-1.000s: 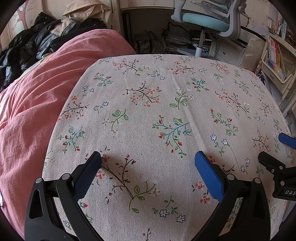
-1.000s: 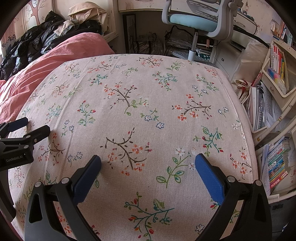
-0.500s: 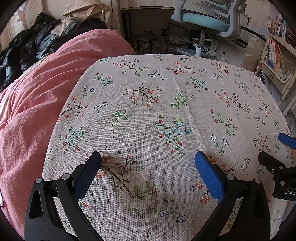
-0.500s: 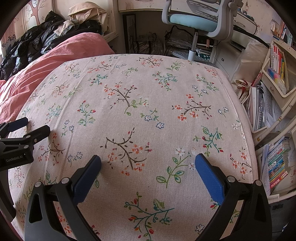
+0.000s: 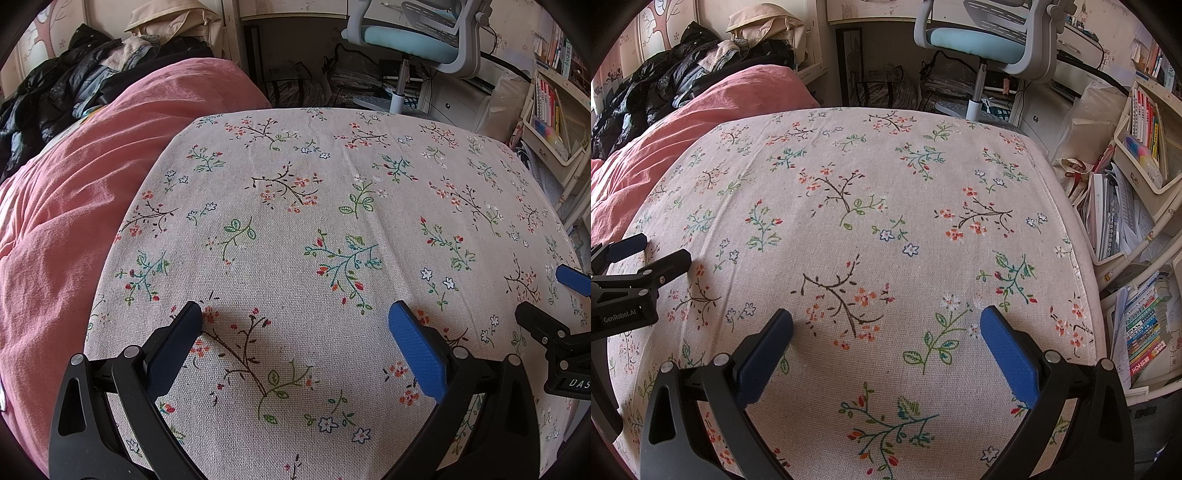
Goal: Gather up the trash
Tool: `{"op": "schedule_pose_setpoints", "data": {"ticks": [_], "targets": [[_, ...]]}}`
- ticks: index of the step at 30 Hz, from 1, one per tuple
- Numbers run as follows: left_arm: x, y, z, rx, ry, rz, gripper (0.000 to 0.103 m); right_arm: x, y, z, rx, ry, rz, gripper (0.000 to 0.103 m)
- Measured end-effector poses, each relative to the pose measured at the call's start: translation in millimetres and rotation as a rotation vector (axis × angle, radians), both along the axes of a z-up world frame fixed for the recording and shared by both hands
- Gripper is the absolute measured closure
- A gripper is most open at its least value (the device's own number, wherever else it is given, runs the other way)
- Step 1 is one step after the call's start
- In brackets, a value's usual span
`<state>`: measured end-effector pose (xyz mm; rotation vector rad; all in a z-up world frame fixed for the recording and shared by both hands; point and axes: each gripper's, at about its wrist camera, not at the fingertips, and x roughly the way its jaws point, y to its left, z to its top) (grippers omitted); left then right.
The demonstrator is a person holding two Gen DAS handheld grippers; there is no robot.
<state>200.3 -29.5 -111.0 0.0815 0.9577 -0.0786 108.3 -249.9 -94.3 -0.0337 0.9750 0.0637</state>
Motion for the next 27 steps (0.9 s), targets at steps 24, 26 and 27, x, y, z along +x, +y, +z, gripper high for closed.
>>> {"op": "schedule_pose_setpoints", "data": {"ticks": [24,26,27], "targets": [[0.0,0.1,0.0,0.000,0.000,0.000,0.006,0.1,0.0,0.1,0.000,0.000,0.000,0.006],[0.1,0.0,-0.2,0.000,0.000,0.000,0.006,-0.5,0.1,0.0,0.000,0.000,0.000,0.006],[0.1,0.0,-0.1,0.000,0.000,0.000,0.006,-1.0,0.2,-0.1,0.000,0.000,0.000,0.006]]}}
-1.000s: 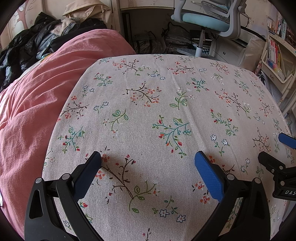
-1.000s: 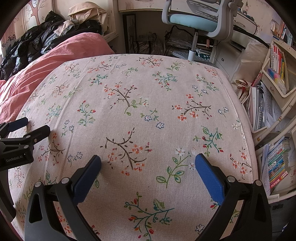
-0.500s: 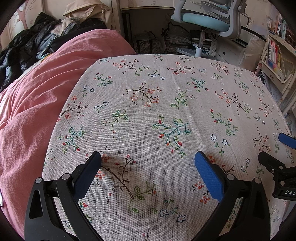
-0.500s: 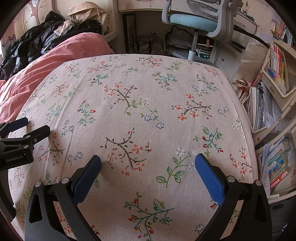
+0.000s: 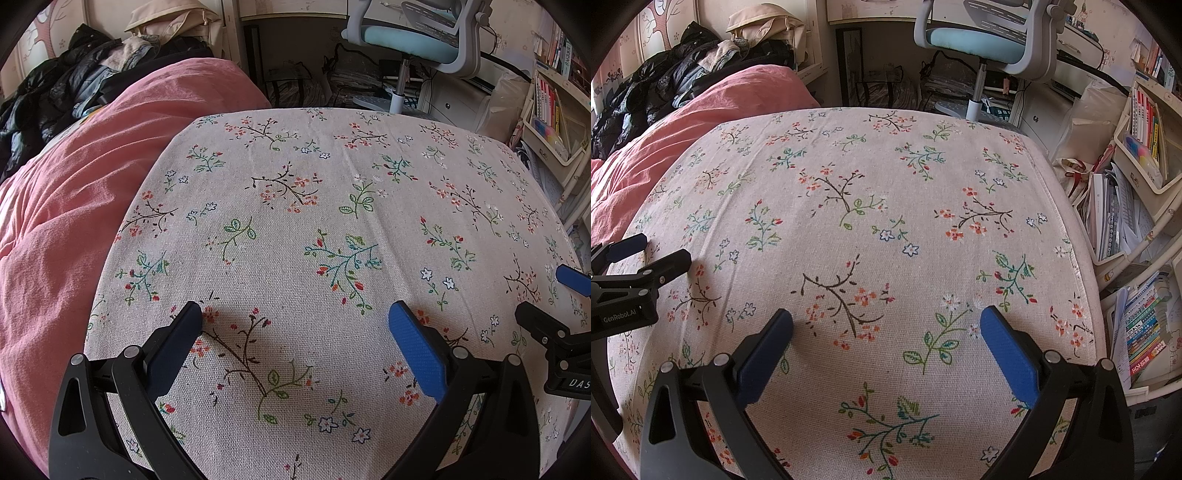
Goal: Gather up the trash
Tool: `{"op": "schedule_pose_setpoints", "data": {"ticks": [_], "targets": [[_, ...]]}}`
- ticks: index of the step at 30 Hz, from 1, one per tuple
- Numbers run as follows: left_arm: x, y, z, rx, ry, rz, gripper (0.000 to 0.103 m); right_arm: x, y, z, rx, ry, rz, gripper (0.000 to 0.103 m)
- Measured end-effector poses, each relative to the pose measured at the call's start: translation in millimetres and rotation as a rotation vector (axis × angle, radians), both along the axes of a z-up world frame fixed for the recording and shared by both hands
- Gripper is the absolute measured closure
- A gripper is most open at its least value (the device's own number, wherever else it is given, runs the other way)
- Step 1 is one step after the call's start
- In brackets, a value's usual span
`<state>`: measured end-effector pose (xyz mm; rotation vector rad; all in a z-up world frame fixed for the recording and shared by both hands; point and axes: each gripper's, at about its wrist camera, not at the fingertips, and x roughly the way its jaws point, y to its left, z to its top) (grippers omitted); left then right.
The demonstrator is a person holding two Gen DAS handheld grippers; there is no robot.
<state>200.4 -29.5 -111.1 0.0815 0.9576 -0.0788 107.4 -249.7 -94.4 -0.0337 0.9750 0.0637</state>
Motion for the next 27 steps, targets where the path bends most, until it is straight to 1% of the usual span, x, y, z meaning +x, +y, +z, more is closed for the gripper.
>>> {"op": "schedule_pose_setpoints", "data": {"ticks": [27], "targets": [[0.0,0.2,0.1,0.000,0.000,0.000,0.006,1.2,0.0,0.2,0.000,0.000,0.000,0.006]]}}
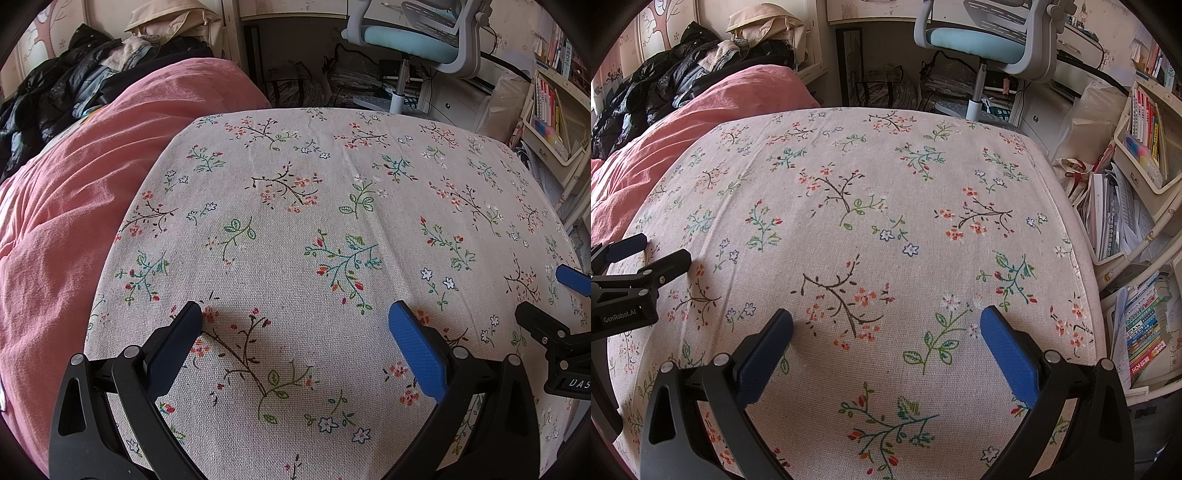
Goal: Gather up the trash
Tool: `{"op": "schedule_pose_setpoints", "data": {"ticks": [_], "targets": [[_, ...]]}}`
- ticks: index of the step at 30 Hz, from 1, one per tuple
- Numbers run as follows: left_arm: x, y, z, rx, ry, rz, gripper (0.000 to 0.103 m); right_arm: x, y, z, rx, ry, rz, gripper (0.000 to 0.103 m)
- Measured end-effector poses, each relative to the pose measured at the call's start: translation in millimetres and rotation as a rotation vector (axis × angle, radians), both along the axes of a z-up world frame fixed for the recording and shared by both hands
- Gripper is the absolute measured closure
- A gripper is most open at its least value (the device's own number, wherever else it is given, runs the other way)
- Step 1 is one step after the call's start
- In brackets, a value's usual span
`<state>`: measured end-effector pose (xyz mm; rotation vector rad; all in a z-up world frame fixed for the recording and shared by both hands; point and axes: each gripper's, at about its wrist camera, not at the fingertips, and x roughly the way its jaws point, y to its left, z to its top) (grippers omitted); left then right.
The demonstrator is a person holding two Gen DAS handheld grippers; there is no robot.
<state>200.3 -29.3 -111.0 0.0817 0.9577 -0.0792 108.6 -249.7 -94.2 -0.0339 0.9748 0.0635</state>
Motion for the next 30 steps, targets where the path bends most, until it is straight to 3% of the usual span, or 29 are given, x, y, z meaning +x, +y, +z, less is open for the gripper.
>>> {"op": "schedule_pose_setpoints", "data": {"ticks": [30], "targets": [[0.0,0.1,0.0,0.000,0.000,0.000,0.006,-1.7,0.2,-0.6,0.000,0.000,0.000,0.006]]}}
